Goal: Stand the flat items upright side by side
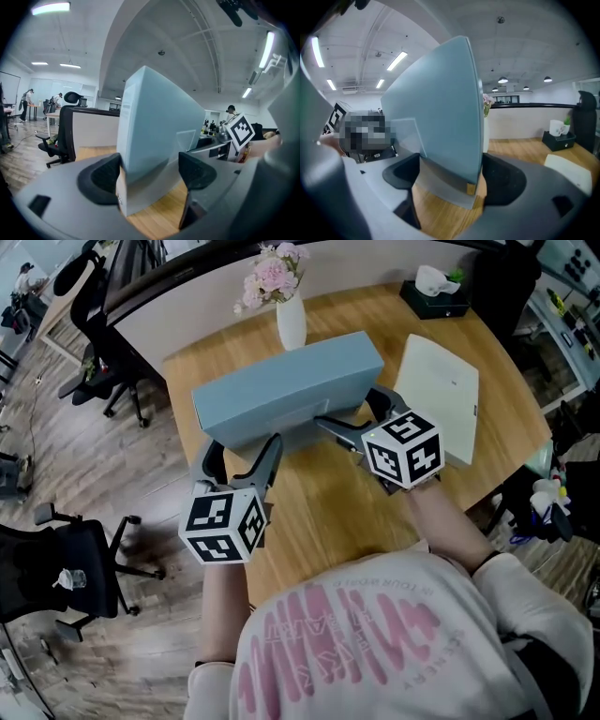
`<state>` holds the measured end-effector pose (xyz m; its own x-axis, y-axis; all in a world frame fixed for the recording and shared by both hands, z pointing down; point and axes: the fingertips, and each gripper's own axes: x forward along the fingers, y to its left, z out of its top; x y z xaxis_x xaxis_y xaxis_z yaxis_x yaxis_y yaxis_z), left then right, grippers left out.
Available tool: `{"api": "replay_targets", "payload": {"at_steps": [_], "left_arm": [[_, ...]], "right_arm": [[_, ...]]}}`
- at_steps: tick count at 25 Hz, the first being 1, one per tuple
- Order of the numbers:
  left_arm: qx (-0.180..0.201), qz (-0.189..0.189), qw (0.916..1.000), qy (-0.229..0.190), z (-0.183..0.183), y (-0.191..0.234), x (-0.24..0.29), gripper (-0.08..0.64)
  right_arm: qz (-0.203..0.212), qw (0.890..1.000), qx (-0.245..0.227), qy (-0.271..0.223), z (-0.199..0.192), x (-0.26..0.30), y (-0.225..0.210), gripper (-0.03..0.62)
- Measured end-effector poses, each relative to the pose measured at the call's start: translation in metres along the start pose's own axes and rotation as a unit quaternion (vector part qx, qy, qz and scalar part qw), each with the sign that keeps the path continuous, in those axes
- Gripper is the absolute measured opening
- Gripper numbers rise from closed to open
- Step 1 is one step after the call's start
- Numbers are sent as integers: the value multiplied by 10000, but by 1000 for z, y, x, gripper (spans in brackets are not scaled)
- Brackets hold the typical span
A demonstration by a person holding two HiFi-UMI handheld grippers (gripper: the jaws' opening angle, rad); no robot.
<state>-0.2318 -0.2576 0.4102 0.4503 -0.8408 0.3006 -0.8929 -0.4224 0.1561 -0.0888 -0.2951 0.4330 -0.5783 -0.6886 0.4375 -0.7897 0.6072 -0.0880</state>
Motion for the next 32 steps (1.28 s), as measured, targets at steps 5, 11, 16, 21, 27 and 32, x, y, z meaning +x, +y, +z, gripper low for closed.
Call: {"api": "replay_targets", "payload": {"at_steps": [5, 11, 16, 21, 27, 32], "left_arm": [[-65, -70, 10000, -20, 3, -3, 9, 383], [28, 115, 9999, -98, 2, 4, 17, 379], [-15, 252, 9994, -218, 3, 11, 19, 362], [39, 209, 9995, -230, 2, 13, 22, 362], [-31, 149, 9998, 94, -12, 14, 22, 362], [-196, 100, 9996, 192, -18, 14, 21, 362]], "right_arm": [[-20, 9999, 135, -6, -1, 1, -10, 420], [-8, 9998, 174, -30, 0, 6, -15, 425], [14, 9998, 190, -42, 2, 8, -15, 426], [-5, 9997, 222, -90, 3, 11, -17, 428], [-32, 9996, 272, -114, 3, 11, -16, 430], [-70, 9996, 275, -86, 2, 10, -16, 433]]}}
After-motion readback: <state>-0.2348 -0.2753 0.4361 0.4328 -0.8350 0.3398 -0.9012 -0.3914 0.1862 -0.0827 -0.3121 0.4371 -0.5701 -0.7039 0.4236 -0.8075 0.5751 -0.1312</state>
